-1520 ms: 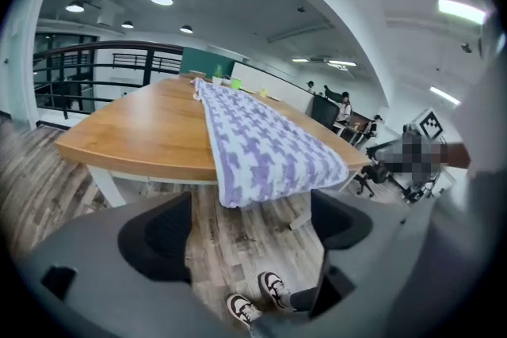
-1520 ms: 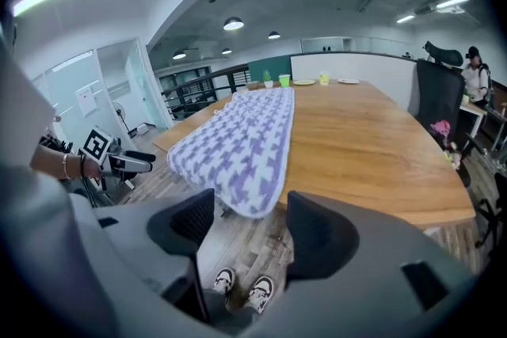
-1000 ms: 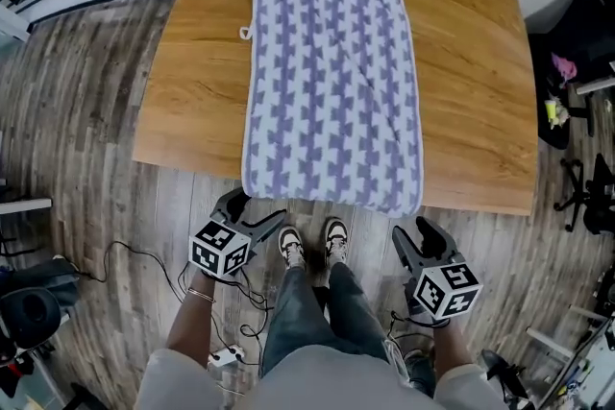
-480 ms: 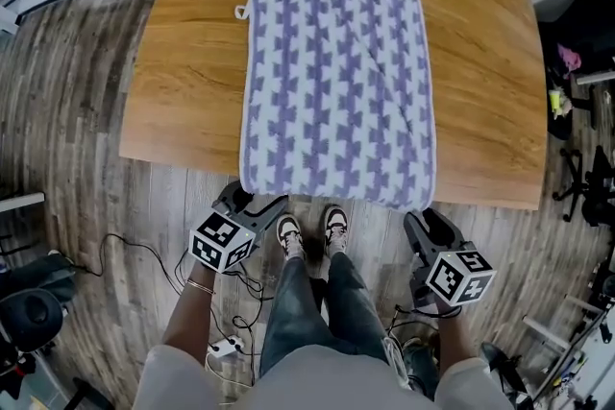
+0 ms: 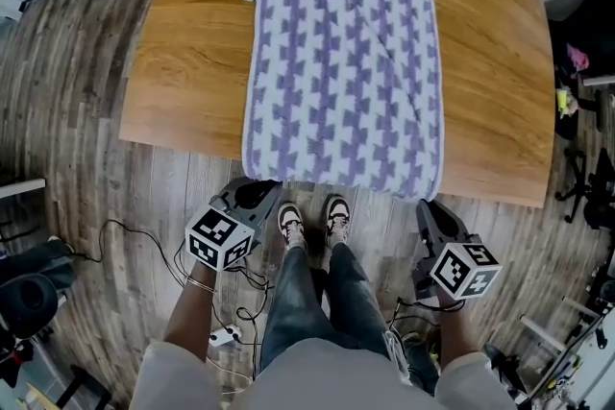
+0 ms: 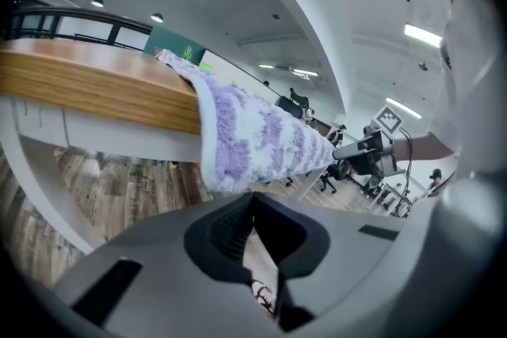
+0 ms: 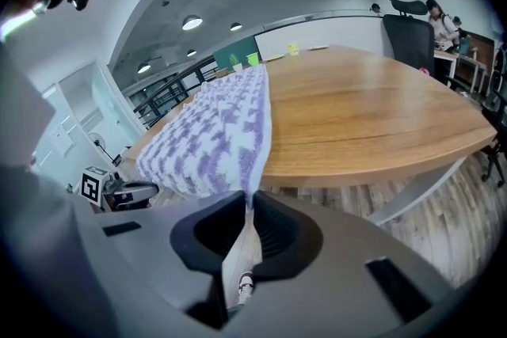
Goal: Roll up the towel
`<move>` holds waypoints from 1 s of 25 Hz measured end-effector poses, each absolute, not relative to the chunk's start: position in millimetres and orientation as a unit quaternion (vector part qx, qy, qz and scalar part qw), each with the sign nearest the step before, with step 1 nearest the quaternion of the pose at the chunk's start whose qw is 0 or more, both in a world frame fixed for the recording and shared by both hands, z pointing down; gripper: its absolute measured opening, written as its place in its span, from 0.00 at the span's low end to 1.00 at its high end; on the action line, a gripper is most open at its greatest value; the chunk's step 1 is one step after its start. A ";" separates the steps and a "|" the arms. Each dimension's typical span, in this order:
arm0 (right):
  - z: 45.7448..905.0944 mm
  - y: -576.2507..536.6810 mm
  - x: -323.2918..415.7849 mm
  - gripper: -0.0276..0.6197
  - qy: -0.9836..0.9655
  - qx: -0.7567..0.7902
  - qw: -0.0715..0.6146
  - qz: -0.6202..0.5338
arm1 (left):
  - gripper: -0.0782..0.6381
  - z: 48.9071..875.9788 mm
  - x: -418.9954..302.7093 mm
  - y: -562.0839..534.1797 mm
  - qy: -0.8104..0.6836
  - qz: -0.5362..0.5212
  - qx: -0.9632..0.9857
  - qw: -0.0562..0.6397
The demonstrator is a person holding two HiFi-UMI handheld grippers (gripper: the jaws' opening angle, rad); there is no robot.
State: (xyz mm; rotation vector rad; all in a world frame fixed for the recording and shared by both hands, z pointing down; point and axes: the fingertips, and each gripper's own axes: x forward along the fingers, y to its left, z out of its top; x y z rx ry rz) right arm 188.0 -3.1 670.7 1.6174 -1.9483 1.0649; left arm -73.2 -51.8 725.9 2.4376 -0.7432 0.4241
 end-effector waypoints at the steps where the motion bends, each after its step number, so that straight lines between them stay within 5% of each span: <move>1: 669.8 -2.7 187.6 0.09 -0.697 0.576 0.196 0.379 | 0.12 724.4 -74.1 -50.4 -0.278 0.157 0.907 0.276; 8: 665.7 -1.1 186.4 0.09 -0.706 0.566 0.200 0.375 | 0.12 737.0 -89.6 -47.0 -0.308 0.180 0.892 0.276; 13: 664.3 -1.8 185.3 0.09 -0.712 0.561 0.212 0.365 | 0.39 723.2 -101.1 -51.1 -0.291 0.153 0.904 0.273; 21: 667.9 -3.0 184.8 0.09 -0.713 0.562 0.212 0.364 | 0.41 718.4 -88.6 -67.7 -0.253 0.159 0.924 0.238; 25: 667.5 -2.8 183.8 0.09 -0.711 0.561 0.213 0.366 | 0.33 711.3 -85.0 -67.2 -0.249 0.147 0.927 0.239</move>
